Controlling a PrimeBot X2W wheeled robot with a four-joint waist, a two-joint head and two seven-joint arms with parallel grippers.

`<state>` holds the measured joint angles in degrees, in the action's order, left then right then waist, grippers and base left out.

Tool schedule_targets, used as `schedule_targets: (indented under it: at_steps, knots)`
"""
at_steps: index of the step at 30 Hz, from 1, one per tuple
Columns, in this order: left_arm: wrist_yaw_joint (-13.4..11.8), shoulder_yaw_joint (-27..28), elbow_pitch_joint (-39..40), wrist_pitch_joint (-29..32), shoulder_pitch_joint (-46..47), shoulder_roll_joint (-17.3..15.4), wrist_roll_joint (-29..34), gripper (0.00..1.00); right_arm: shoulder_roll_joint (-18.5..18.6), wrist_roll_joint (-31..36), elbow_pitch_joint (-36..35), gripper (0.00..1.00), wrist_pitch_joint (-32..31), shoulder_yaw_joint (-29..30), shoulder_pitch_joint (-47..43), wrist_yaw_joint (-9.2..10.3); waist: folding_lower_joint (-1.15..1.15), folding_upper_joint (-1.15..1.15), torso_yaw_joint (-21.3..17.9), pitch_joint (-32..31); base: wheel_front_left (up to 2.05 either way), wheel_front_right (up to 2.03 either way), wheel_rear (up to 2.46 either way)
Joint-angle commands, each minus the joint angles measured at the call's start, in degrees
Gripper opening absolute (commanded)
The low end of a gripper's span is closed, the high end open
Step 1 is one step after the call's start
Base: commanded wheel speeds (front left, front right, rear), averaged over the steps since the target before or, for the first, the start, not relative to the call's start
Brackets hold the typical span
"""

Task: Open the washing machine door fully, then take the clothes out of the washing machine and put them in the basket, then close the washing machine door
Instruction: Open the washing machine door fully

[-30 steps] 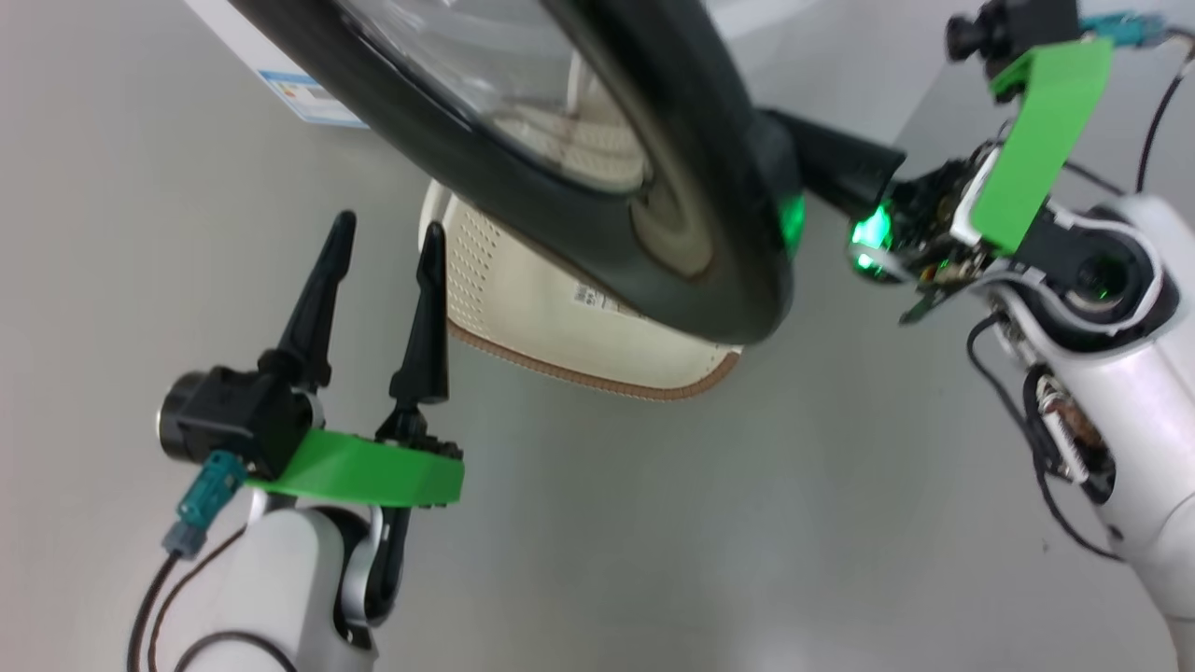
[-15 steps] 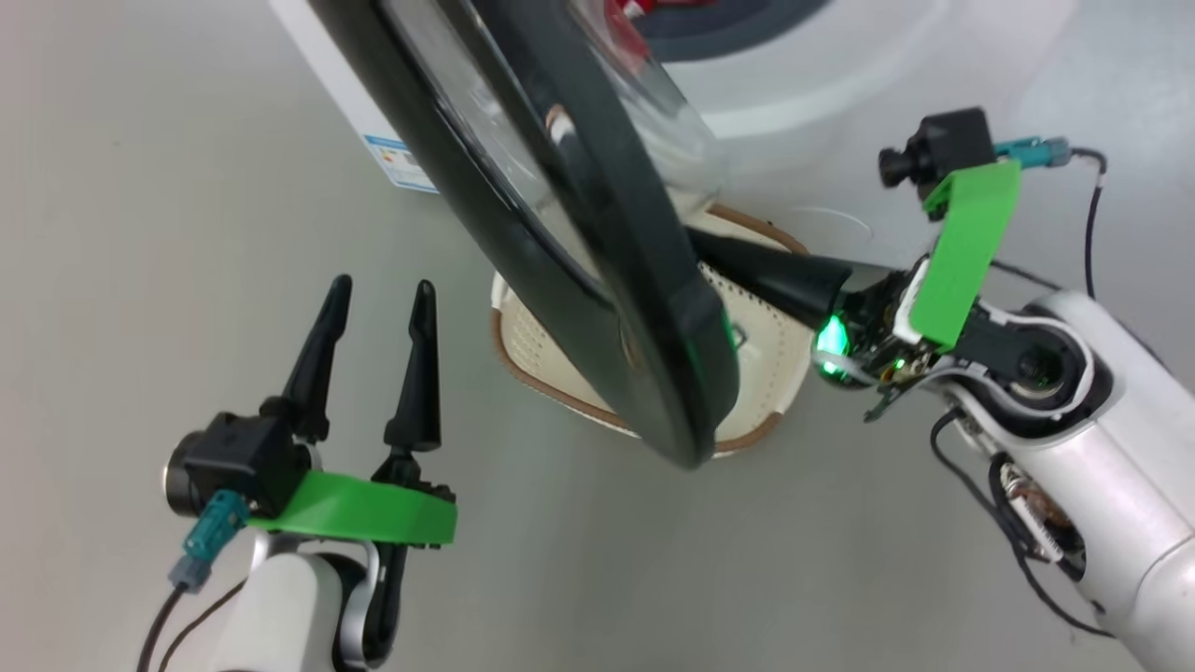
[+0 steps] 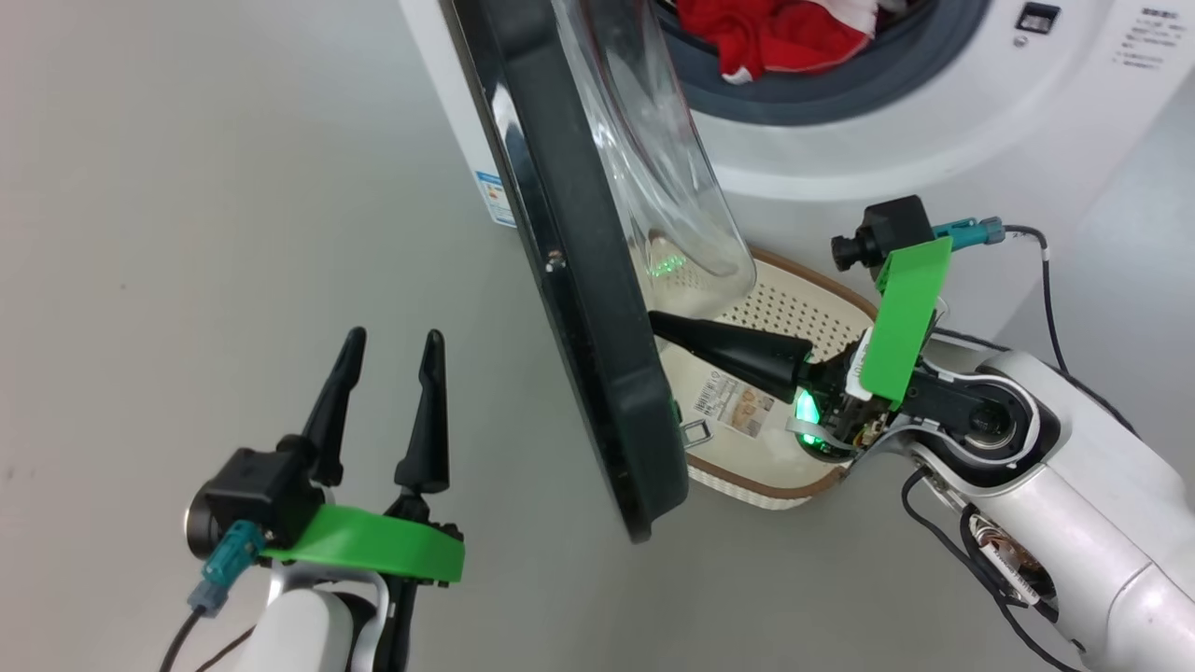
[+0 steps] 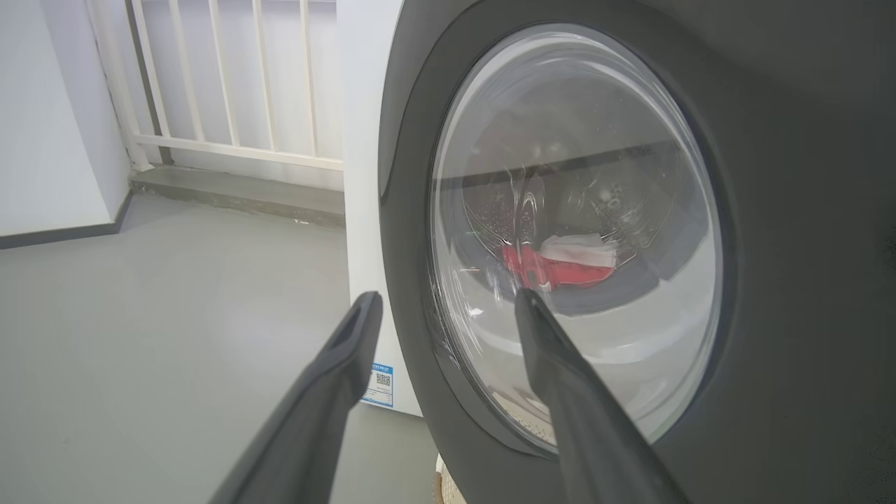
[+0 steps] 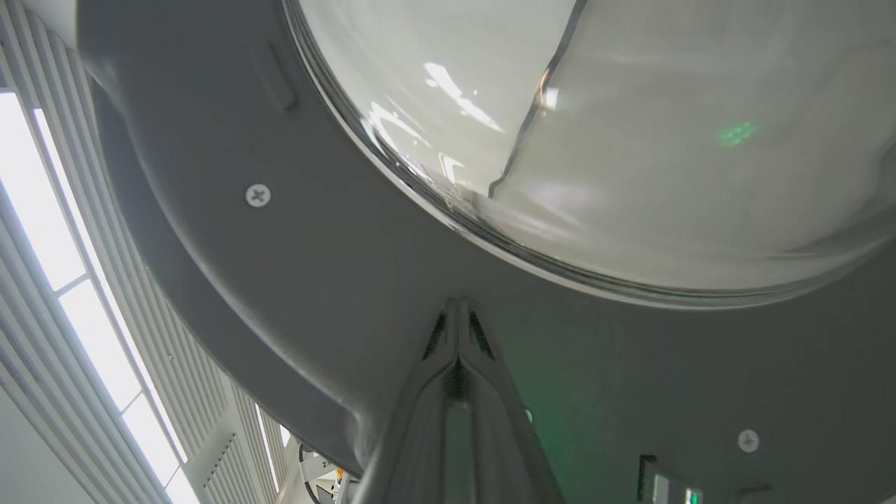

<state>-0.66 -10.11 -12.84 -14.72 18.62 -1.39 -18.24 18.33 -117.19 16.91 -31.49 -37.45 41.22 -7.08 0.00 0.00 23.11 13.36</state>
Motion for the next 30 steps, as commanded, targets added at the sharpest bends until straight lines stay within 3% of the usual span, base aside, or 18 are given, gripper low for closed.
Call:
schedule_targets:
  at_steps: [1, 11, 30]
  knots:
    - [-0.5, 1.5, 0.8, -0.3, -1.0, -1.5, -0.4, 1.0, -1.0, -0.4, -1.0, 0.0, 0.3, -1.4, -1.1, -0.41, 0.0, 0.0, 3.0, -2.4, 0.0, 0.0, 0.0]
    - [-0.3, 0.9, -0.5, -0.3, -2.2, -1.5, -0.6, 1.0, -1.3, -1.2, 0.1, 0.0, 0.7, -3.7, -1.6, -0.41, 0.0, 0.0, 7.6, -5.0, 0.0, 0.0, 0.0]
    - [-0.7, 2.4, 1.1, -0.3, -4.8, -1.5, -0.4, 1.0, -3.5, 0.4, 3.7, 0.0, -1.4, -7.4, 0.0, -0.41, 0.0, 0.0, 8.0, -5.6, 0.0, 0.0, 0.0]
